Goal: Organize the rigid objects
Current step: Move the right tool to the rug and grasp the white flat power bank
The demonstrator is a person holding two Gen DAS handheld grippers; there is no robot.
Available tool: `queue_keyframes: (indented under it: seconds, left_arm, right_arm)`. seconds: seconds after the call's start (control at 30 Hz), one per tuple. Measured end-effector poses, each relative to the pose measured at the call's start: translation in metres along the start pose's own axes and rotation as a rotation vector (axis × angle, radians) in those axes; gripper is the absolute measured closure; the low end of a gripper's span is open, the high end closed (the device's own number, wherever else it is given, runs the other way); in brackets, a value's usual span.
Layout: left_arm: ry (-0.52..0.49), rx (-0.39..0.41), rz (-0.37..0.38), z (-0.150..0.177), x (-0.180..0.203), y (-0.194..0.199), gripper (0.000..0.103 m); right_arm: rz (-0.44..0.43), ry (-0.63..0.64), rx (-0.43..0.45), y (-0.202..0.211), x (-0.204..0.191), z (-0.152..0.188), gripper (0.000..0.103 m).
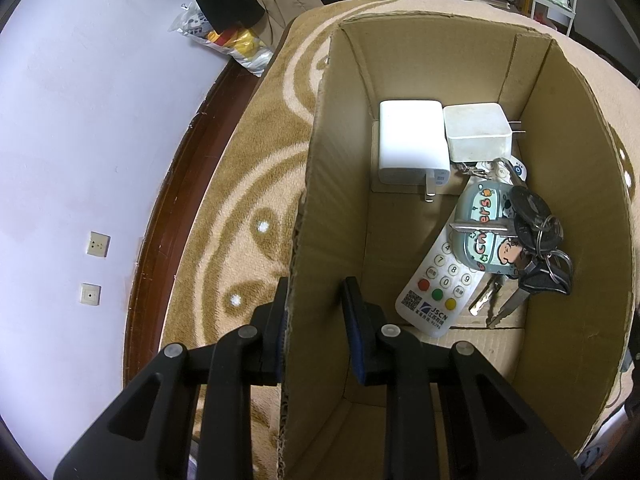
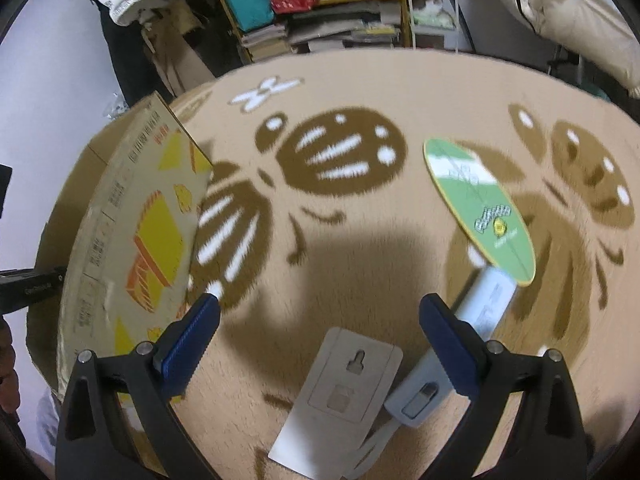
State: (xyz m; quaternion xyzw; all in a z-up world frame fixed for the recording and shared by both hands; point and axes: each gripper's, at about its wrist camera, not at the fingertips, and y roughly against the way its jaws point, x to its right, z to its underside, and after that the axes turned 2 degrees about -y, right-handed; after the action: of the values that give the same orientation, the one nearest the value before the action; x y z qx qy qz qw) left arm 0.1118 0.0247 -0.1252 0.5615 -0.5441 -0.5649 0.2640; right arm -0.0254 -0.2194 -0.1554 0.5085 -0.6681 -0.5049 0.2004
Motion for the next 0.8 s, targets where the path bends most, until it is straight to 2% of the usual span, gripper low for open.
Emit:
queue_keyframes:
  seconds: [0.37, 0.53, 0.67, 0.8]
  left_arm:
    - [-0.003, 0.001, -0.003, 0.0, 0.001, 0.0, 0.078]
    - [-0.004, 0.001, -0.005, 0.0, 0.001, 0.001, 0.078]
    - [-0.007, 0.001, -0.006, 0.0, 0.0, 0.001, 0.078]
    - [-0.008, 0.001, -0.009, -0.001, 0.0, 0.002, 0.078]
  right_arm:
    - [0.033, 0.006, -0.096, -0.023, -0.002, 0.011, 0.004]
    - [0.062, 0.027, -0.105, -0.026, -0.007, 0.014, 0.004]
    - [0.046, -0.004, -0.169, -0.037, -0.006, 0.021, 0.003]
    - [0.07, 0.0, -0.16, -0.037, -0.01, 0.025, 0.004]
